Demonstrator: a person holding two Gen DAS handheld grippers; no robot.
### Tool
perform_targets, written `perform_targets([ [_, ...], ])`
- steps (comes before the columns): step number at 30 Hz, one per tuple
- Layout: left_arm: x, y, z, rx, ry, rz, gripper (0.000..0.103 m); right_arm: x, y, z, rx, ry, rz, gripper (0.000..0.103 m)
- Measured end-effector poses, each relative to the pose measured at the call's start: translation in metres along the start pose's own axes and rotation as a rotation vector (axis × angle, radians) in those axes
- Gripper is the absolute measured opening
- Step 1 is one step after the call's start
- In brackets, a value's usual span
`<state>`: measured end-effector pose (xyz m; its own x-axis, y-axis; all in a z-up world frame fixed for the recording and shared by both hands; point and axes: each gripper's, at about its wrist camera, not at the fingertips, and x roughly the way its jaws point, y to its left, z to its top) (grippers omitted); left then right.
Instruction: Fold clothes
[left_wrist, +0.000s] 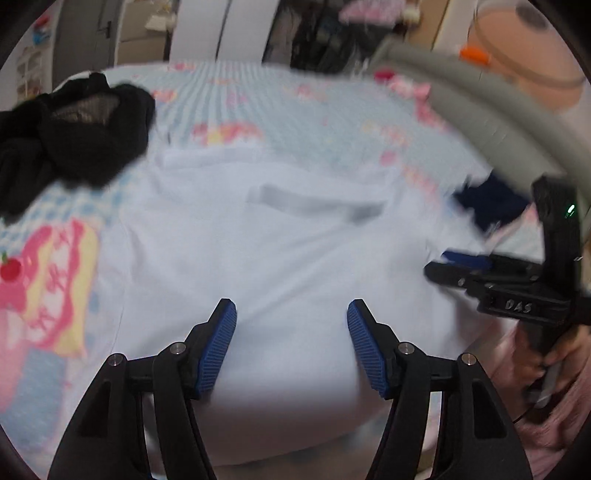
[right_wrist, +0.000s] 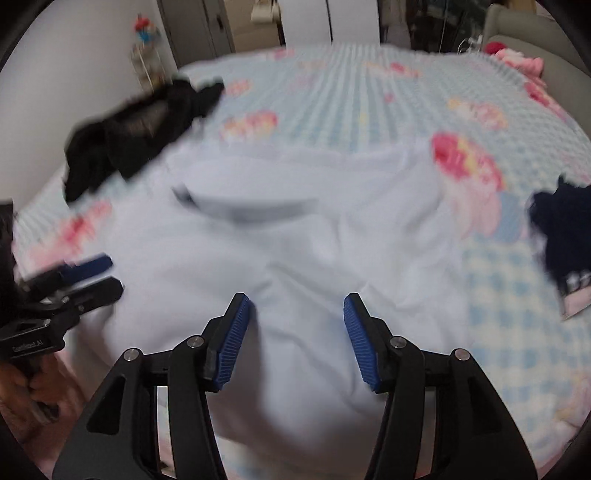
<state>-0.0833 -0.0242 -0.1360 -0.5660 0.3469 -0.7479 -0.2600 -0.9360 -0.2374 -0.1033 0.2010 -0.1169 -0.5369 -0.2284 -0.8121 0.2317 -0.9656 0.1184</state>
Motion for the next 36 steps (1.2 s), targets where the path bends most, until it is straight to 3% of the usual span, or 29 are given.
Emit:
perform_targets([
  [5, -0.013, 0.021, -0.006, -0.002, 0.005, 0.027, 0.059, -0.005, -0.023, -0.025, 0.022, -0.029, 0.035, 0.044],
  [8, -0.021, 0.06, -0.014, -0.134, -0.018, 0.09, 0.055, -0.017, -0.04, -0.026, 0.072, -0.046, -0.032, 0.024],
  [10, -0.03, 0.079, -0.021, -0.224, -0.046, 0.018, 0.045, -0.025, -0.06, -0.032, 0.163, -0.068, -0.043, 0.006],
  [11, -0.034, 0.087, -0.023, -0.264, -0.06, -0.013, 0.045, -0.03, -0.067, -0.034, 0.208, -0.083, -0.048, 0.006],
  [14, -0.048, 0.069, -0.016, -0.232, -0.094, 0.021, 0.052, -0.048, -0.063, -0.032, 0.255, -0.149, -0.067, 0.019],
  [16, -0.058, 0.04, -0.009, -0.186, -0.159, -0.037, 0.058, -0.052, -0.042, -0.025, 0.194, -0.171, -0.028, 0.031],
  [18, -0.056, 0.014, -0.003, -0.151, -0.17, -0.108, 0.061, -0.049, -0.017, -0.019, 0.108, -0.164, -0.017, 0.036],
  [19, -0.05, 0.001, -0.004, -0.11, -0.161, -0.097, 0.061, -0.043, -0.004, -0.018, 0.078, -0.152, -0.017, 0.039],
  [22, -0.025, -0.037, -0.011, 0.006, -0.104, -0.05, 0.061, -0.024, 0.014, -0.024, 0.054, -0.111, -0.008, 0.041],
  [24, -0.014, -0.042, -0.02, 0.007, -0.056, -0.027, 0.062, -0.014, 0.02, -0.03, 0.038, -0.091, -0.024, 0.043],
  [27, -0.015, -0.049, -0.023, 0.008, -0.093, 0.001, 0.067, -0.01, 0.007, -0.035, 0.106, -0.086, 0.018, 0.042],
  [31, -0.018, -0.044, -0.02, -0.064, -0.119, -0.03, 0.068, -0.018, 0.012, -0.033, 0.1, -0.112, 0.007, 0.042],
  [34, -0.015, -0.049, -0.021, -0.043, -0.101, -0.066, 0.069, -0.03, 0.02, -0.032, 0.078, -0.157, 0.002, 0.048],
  [36, -0.01, -0.052, -0.024, -0.014, -0.082, -0.048, 0.071, -0.031, 0.025, -0.031, 0.056, -0.16, 0.01, 0.048],
])
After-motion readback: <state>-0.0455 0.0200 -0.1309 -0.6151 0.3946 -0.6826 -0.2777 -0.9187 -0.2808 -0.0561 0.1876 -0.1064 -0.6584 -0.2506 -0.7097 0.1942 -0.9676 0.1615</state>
